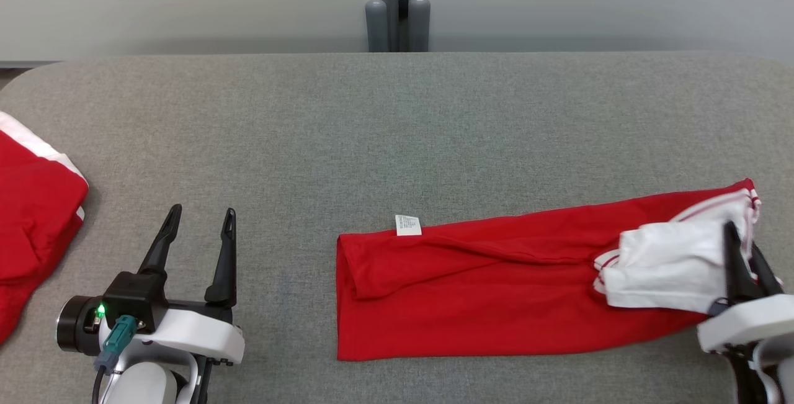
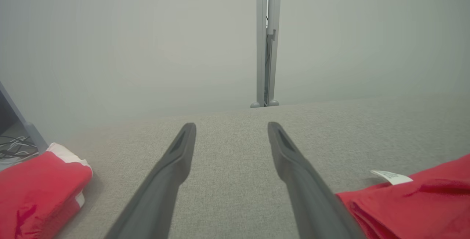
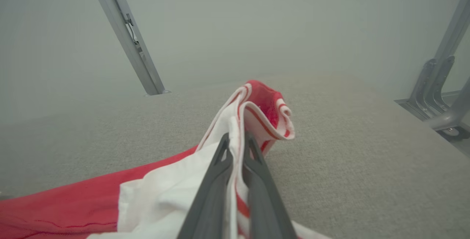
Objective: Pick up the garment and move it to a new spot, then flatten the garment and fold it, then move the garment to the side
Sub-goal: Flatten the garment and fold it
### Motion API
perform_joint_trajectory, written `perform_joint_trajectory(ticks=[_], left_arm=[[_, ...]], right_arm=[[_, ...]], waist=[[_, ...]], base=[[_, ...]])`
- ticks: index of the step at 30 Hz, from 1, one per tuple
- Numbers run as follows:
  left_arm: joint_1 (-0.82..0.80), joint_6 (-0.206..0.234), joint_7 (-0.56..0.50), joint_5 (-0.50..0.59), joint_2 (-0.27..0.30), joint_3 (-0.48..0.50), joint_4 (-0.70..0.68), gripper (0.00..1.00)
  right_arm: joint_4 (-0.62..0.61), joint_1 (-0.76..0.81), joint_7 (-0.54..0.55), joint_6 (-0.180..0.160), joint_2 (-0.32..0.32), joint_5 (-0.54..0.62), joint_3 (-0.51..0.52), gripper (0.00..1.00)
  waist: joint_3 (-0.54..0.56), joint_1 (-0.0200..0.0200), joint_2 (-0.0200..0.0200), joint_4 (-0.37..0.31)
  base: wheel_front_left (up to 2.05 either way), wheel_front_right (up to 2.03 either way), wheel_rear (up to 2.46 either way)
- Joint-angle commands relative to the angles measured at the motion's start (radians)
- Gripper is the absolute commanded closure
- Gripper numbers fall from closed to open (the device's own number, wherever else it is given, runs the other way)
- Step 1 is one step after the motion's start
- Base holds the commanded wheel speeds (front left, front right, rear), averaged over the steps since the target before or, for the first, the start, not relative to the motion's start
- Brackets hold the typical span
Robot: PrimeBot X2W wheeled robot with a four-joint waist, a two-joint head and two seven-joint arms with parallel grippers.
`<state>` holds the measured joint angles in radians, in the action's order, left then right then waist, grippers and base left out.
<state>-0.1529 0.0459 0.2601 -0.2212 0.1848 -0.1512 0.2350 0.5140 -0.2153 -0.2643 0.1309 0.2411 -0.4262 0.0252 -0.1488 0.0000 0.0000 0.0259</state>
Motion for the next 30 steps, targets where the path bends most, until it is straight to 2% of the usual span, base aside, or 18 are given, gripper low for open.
perform_joint_trajectory(ticks=[1,7,8,11,15,20,30], left_arm=[[-0.012,-0.006,0.003,0.006,0.004,0.004,0.001,0.00],[-0.007,-0.016,0.003,0.012,-0.006,0.001,0.007,0.00],[-0.007,-0.016,0.003,0.012,-0.006,0.001,0.007,0.00],[-0.013,-0.020,0.003,0.015,-0.013,-0.004,0.011,0.00],[-0.021,-0.029,0.003,0.020,-0.020,-0.010,0.015,0.00],[-0.025,-0.040,0.003,0.024,-0.029,-0.017,0.021,0.00],[-0.058,-0.065,0.003,0.028,-0.055,-0.028,0.037,0.00]], right_arm=[[-0.057,0.016,-0.002,0.000,-0.014,0.016,-0.017,1.00],[-0.278,0.042,0.034,0.000,-0.088,0.045,-0.151,1.00],[-0.278,0.042,0.034,0.000,-0.088,0.045,-0.151,1.00],[-0.365,0.050,0.074,0.000,-0.117,0.050,-0.243,1.00],[-0.418,0.031,0.112,0.000,-0.148,0.031,-0.376,1.00],[-0.358,-0.022,0.107,0.000,-0.175,-0.010,-0.521,1.00],[-0.101,-0.176,0.038,0.000,-0.188,-0.150,-0.745,1.00]], waist=[[0.006,0.0000,0.0000,-0.002],[0.020,0.0000,0.0000,0.002],[0.020,0.0000,0.0000,0.002],[0.023,0.0000,0.0000,0.010],[0.023,0.0000,0.0000,0.026],[0.016,0.0000,0.0000,0.053],[-0.022,0.0000,0.0000,0.116]], base=[[0.00,0.00,0.00],[0.00,0.00,0.00],[0.00,0.00,0.00],[0.00,0.00,0.00],[0.00,0.00,0.00],[0.00,0.00,0.00],[0.00,0.00,0.00]])
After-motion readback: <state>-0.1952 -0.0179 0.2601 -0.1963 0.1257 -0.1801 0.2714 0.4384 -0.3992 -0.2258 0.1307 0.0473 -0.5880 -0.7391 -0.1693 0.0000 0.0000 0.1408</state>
